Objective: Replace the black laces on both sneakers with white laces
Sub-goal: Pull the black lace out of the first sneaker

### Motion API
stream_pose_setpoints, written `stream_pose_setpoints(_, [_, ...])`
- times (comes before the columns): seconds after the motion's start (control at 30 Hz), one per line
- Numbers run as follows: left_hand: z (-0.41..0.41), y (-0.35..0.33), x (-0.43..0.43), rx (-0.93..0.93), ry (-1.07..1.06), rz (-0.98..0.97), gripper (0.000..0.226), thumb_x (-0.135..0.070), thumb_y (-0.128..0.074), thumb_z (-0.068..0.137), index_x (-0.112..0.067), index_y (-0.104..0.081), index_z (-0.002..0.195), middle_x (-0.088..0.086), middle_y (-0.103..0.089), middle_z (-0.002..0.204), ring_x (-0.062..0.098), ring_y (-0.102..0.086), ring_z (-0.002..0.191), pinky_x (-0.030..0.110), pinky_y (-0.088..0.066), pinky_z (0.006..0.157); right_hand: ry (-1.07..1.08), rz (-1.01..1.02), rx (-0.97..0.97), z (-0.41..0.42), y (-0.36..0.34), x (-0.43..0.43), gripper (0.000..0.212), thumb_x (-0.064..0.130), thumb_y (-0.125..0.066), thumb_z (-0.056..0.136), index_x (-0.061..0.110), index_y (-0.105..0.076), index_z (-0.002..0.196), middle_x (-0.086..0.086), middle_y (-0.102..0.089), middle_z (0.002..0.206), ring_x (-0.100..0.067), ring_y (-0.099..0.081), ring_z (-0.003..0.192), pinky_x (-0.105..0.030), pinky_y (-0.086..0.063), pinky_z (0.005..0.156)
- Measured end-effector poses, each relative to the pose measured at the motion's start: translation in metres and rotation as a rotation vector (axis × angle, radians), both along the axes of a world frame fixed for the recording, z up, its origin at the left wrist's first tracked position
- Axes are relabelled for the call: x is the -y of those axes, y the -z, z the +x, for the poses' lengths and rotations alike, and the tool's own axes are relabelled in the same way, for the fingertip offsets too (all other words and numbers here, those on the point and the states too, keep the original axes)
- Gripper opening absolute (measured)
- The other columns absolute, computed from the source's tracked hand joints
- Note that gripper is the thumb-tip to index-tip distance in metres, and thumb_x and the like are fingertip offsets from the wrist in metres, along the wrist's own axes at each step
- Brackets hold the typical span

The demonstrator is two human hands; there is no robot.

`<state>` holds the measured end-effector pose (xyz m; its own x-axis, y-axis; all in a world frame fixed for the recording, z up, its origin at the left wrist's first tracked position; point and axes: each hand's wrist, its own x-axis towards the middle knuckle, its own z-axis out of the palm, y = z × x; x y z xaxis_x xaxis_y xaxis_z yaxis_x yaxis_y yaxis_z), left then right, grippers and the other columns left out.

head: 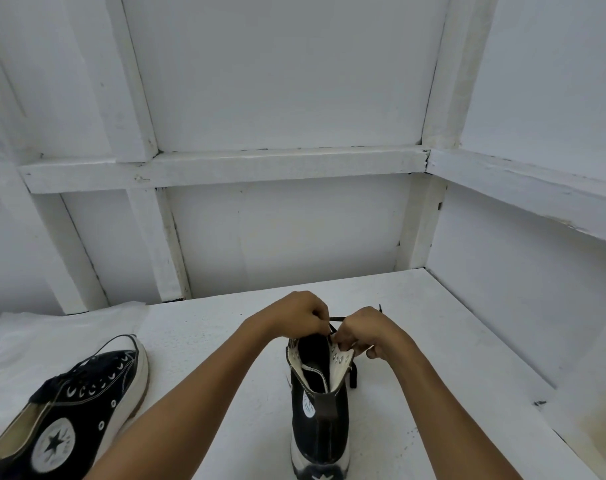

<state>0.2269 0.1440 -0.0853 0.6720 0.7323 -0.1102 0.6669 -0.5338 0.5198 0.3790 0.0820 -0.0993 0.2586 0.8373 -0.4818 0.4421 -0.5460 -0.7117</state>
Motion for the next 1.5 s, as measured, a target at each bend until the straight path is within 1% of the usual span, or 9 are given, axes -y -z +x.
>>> stream_pose_setpoints(0.23, [-0.015,-0.013,0.002,0.621,-0.159,-0.401,0.016,-0.009,-0.045,0.095,-0.004,-0.054,0.083,0.013,-0.076,0.089,0.022,-0.072,0.093,0.026,-0.052,0.085,-0.005,0.004,-0.012,0.000,-0.001,0.001,0.007,0.007,-0.066,0.080,0.002,-0.066,0.074,-0.008,-0.064,0.068,-0.018,-0.050,0.054,-0.023,-0.024,0.049])
stream_pose_setpoints(0.37, [-0.017,-0.017,-0.001,0.841,-0.241,-0.591,0.014,-0.013,-0.039,0.099,-0.009,-0.045,0.086,0.006,-0.053,0.064,0.024,-0.055,0.052,0.033,-0.047,0.059,-0.009,0.016,-0.019,-0.001,-0.002,0.003,0.005,0.006,-0.066,0.080,0.002,-0.066,0.077,-0.007,-0.064,0.066,-0.016,-0.050,0.052,-0.020,-0.026,0.047])
stream_pose_setpoints(0.47, [-0.016,-0.012,-0.005,0.651,-0.299,-0.434,0.007,-0.014,-0.051,0.097,-0.012,-0.051,0.090,0.003,-0.047,0.066,0.012,-0.030,0.045,0.023,-0.026,0.045,-0.016,0.019,-0.019,-0.002,-0.004,0.004,0.010,0.005,-0.065,0.082,0.003,-0.064,0.073,-0.007,-0.063,0.068,-0.015,-0.047,0.049,-0.016,-0.028,0.041])
stream_pose_setpoints(0.67, [-0.008,0.002,0.000,-0.117,0.022,0.095,0.022,-0.040,-0.071,0.086,-0.021,-0.073,0.098,-0.007,-0.060,0.081,0.011,-0.054,0.073,0.022,-0.039,0.059,-0.022,0.001,-0.002,-0.001,-0.004,0.002,0.011,0.005,-0.065,0.080,0.004,-0.065,0.070,-0.008,-0.066,0.071,-0.017,-0.048,0.050,-0.019,-0.030,0.043])
stream_pose_setpoints(0.77, [-0.002,0.010,0.002,-0.194,0.060,0.128,0.017,-0.035,-0.073,0.085,-0.021,-0.076,0.094,-0.007,-0.063,0.079,0.014,-0.055,0.076,0.022,-0.037,0.058,-0.024,-0.001,-0.010,-0.001,-0.004,0.002,0.008,0.005,-0.064,0.080,0.003,-0.065,0.072,-0.009,-0.066,0.073,-0.017,-0.047,0.050,-0.019,-0.029,0.044])
stream_pose_setpoints(1.03, [-0.012,-0.010,0.004,0.557,-0.162,-0.354,0.022,-0.006,-0.053,0.084,-0.007,-0.063,0.064,0.010,-0.076,0.084,0.024,-0.071,0.095,0.031,-0.052,0.083,-0.032,0.013,-0.003,0.000,-0.001,0.002,0.006,0.006,-0.065,0.082,0.002,-0.069,0.083,-0.006,-0.061,0.068,-0.015,-0.047,0.048,-0.017,-0.030,0.045])
stream_pose_setpoints(1.13, [-0.017,-0.016,0.007,0.811,-0.201,-0.586,0.021,-0.003,-0.045,0.089,-0.005,-0.046,0.068,0.015,-0.058,0.065,0.032,-0.066,0.062,0.030,-0.053,0.062,-0.043,0.022,-0.002,0.001,0.000,0.002,0.008,0.007,-0.065,0.082,0.004,-0.066,0.075,-0.005,-0.062,0.067,-0.015,-0.048,0.049,-0.018,-0.030,0.046])
stream_pose_setpoints(1.3, [-0.015,-0.004,0.002,0.431,-0.246,-0.282,0.021,-0.019,-0.070,0.088,-0.014,-0.050,0.081,0.002,-0.051,0.066,0.012,-0.036,0.044,0.022,-0.031,0.041,-0.057,0.022,0.010,0.003,0.003,0.000,0.012,0.012,-0.069,0.082,0.005,-0.065,0.072,-0.005,-0.061,0.067,-0.016,-0.049,0.049,-0.019,-0.029,0.045])
stream_pose_setpoints(1.5, [-0.001,0.008,0.005,-0.146,0.004,0.149,0.031,-0.039,-0.071,0.086,-0.021,-0.064,0.110,-0.001,-0.064,0.110,0.017,-0.056,0.097,0.027,-0.041,0.075,-0.051,0.019,0.002,0.003,0.004,0.000,0.011,0.009,-0.065,0.081,0.003,-0.070,0.087,-0.006,-0.064,0.071,-0.016,-0.052,0.051,-0.020,-0.030,0.048])
